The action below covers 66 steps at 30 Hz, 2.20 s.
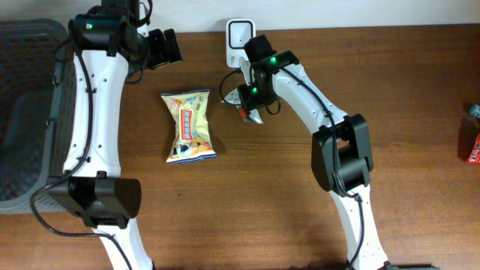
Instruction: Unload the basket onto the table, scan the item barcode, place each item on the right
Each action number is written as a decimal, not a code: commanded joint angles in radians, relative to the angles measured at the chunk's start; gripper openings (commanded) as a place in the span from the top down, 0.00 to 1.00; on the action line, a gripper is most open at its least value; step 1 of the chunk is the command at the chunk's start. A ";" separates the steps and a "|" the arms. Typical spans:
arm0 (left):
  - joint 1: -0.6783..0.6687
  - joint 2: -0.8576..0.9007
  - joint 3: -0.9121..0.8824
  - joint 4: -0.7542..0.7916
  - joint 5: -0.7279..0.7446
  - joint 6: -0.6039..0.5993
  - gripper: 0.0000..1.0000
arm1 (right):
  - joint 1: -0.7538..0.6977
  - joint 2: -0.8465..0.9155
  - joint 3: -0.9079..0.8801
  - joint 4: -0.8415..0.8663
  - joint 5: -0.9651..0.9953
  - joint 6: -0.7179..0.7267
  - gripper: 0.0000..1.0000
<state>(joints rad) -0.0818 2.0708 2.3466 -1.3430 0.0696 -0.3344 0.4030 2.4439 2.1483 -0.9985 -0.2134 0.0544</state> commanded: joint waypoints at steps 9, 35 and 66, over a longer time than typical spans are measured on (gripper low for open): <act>0.006 -0.009 0.000 -0.001 -0.011 -0.006 0.01 | 0.022 0.016 -0.006 -0.053 0.001 -0.152 0.60; 0.006 -0.009 0.001 -0.001 -0.011 -0.006 0.01 | -0.220 0.017 -0.117 -0.084 -0.053 0.134 0.73; 0.006 -0.009 0.001 -0.001 -0.011 -0.006 0.01 | -0.397 0.016 -0.184 -0.125 -0.575 0.053 0.79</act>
<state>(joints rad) -0.0818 2.0708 2.3466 -1.3430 0.0696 -0.3340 0.0017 2.4428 1.9850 -1.1187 -0.8658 0.1261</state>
